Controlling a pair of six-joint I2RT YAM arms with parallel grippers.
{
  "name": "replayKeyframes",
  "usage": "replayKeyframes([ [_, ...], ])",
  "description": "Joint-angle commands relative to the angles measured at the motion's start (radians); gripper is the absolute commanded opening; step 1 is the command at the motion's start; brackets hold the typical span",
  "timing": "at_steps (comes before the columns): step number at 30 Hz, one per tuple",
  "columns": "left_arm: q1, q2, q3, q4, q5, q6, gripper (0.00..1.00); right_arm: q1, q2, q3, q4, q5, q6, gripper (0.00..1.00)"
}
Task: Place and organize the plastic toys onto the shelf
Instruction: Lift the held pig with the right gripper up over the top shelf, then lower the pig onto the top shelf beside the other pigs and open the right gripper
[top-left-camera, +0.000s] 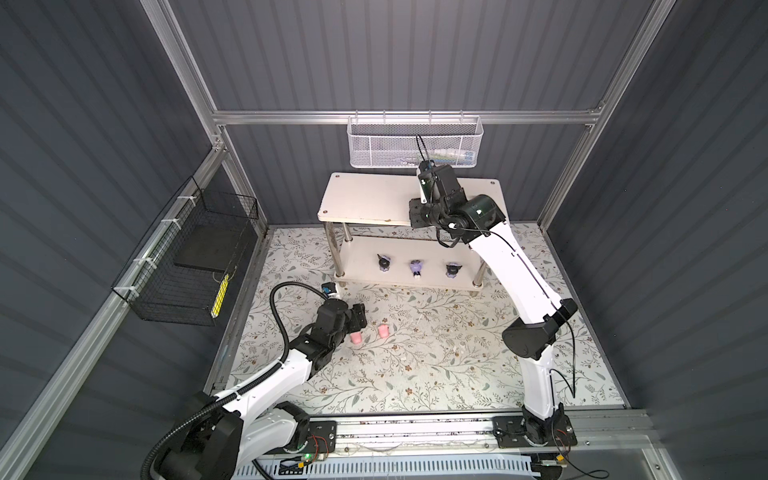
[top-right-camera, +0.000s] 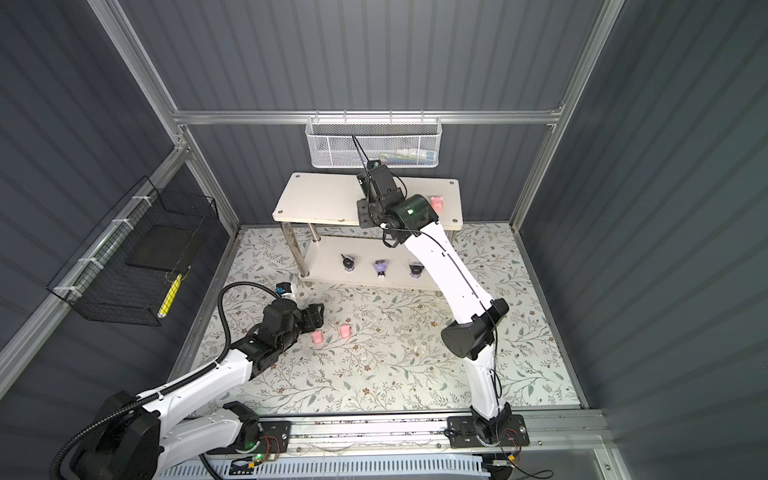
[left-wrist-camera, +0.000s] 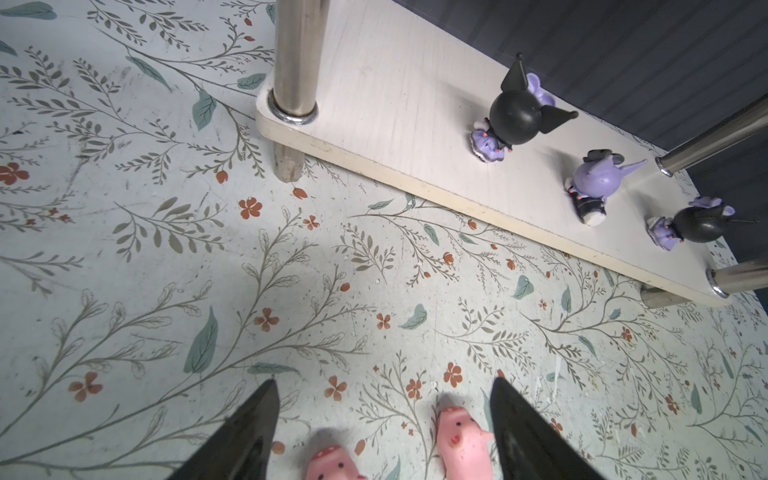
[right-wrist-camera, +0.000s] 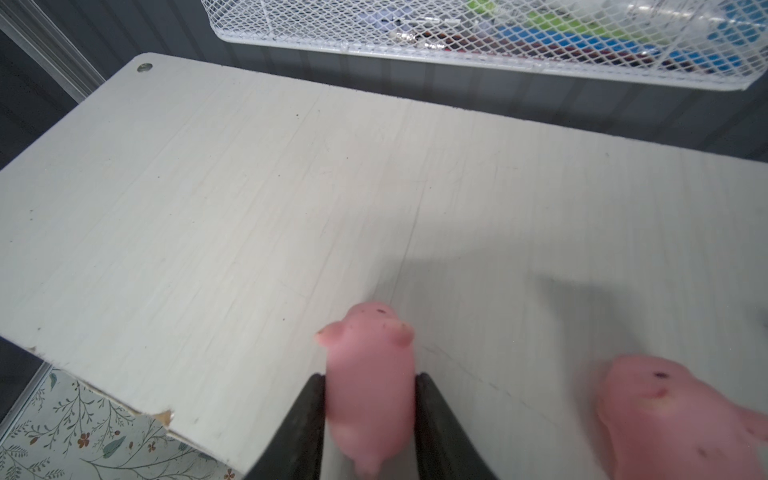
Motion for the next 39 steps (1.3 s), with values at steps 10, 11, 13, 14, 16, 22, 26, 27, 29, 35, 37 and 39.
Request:
replayKeyframes([
  [10,0.006,0.011,-0.022,0.017,0.002,-0.015,0.80,-0.003,0.024,0.018,0.016,-0.044,0.033,0.41],
  [11,0.005,0.012,-0.022,0.017,0.003,-0.016,0.80,-0.004,0.024,0.017,0.015,-0.047,0.034,0.42],
  [13,0.005,0.012,-0.020,0.017,0.004,-0.015,0.80,-0.002,0.024,0.014,0.013,-0.053,0.038,0.46],
  [14,0.005,0.012,-0.020,0.017,0.005,-0.015,0.80,-0.003,0.023,0.014,0.011,-0.055,0.037,0.48],
  [16,0.006,0.010,-0.022,0.015,0.004,-0.015,0.80,-0.003,0.016,0.010,0.012,-0.055,0.036,0.51],
  [22,0.004,0.006,-0.025,0.011,0.000,-0.015,0.80,-0.002,-0.029,-0.028,0.043,-0.049,0.026,0.56],
  [26,0.005,0.006,-0.022,0.009,0.001,-0.016,0.80,-0.003,-0.055,-0.041,0.054,-0.044,0.017,0.59],
  [27,0.005,0.007,-0.021,0.009,0.001,-0.016,0.80,-0.003,-0.064,-0.049,0.060,-0.043,0.015,0.59],
  [29,0.005,0.006,-0.020,0.009,0.001,-0.015,0.80,-0.003,-0.087,-0.074,0.081,-0.044,0.014,0.61],
  [35,0.004,0.008,-0.019,0.008,0.002,-0.015,0.80,-0.002,-0.119,-0.115,0.094,-0.064,0.024,0.63],
  [37,0.005,0.008,-0.019,0.006,0.000,-0.015,0.80,-0.001,-0.126,-0.129,0.096,-0.083,0.030,0.63],
  [39,0.005,0.009,-0.020,0.008,0.001,-0.016,0.80,0.001,-0.135,-0.151,0.107,-0.097,0.037,0.63],
])
